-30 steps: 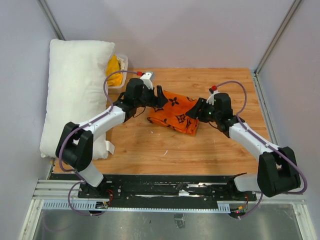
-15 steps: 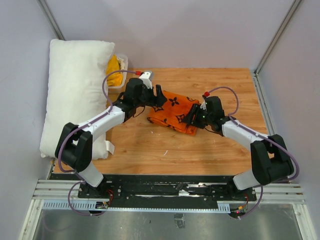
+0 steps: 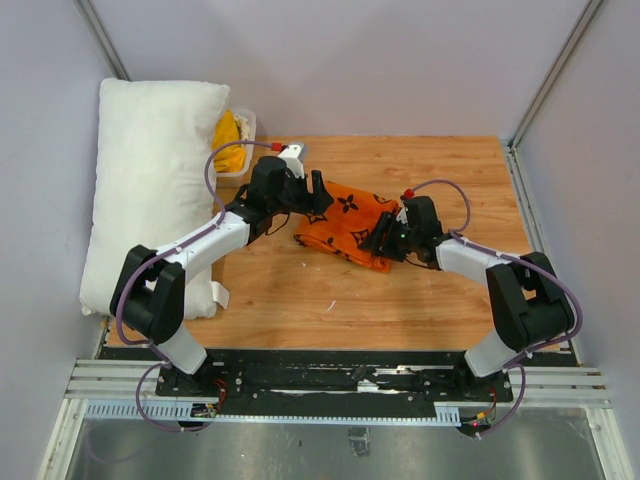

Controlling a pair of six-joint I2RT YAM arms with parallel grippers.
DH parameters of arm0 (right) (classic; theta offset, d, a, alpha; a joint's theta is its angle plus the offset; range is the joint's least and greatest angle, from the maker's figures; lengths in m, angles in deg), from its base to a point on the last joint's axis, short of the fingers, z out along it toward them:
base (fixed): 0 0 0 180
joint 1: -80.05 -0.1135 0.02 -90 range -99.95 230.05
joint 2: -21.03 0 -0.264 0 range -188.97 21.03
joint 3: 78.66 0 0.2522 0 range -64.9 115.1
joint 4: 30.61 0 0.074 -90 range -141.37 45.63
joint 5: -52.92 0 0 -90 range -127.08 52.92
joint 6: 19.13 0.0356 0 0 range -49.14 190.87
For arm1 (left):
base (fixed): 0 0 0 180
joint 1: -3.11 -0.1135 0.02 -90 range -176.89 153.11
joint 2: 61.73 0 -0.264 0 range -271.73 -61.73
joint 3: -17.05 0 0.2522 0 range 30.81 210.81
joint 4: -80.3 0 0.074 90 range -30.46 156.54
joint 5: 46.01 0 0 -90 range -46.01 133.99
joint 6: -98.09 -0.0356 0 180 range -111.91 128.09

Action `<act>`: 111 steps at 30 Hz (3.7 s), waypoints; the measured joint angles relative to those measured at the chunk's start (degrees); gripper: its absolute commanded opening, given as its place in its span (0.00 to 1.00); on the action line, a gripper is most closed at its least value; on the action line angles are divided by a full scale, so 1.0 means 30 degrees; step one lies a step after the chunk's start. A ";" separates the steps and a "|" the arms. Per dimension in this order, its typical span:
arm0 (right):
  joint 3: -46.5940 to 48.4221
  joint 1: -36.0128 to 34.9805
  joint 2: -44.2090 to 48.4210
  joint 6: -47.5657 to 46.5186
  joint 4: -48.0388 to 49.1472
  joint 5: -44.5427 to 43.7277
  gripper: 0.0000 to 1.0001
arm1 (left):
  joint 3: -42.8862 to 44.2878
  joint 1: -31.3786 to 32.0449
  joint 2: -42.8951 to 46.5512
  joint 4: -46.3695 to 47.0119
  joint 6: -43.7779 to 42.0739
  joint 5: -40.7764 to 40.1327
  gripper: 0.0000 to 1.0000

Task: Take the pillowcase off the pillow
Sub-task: Fold the pillowcase at the center of the board, then adjust the pillowcase at the center of the board.

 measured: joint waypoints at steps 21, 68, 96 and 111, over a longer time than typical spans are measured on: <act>0.0546 -0.0109 0.1428 0.0066 -0.0619 0.0219 0.12 | 0.0000 -0.0007 0.0000 -0.0204 -0.0153 -0.0393 0.76; -0.0051 0.1093 0.5668 -0.2535 -0.2914 -0.3665 0.31 | 0.0000 -0.0022 -0.0015 -0.0022 -0.0146 -0.0612 0.49; 0.3818 0.5268 -0.5734 0.0838 0.4932 0.2215 0.05 | 0.0772 -0.1093 -0.7264 0.5275 0.4925 -0.0488 0.00; 0.4364 0.5391 -0.1574 -0.1319 0.2550 0.1399 0.99 | 0.0532 -0.0612 -0.2514 0.3147 0.2353 -0.3432 0.59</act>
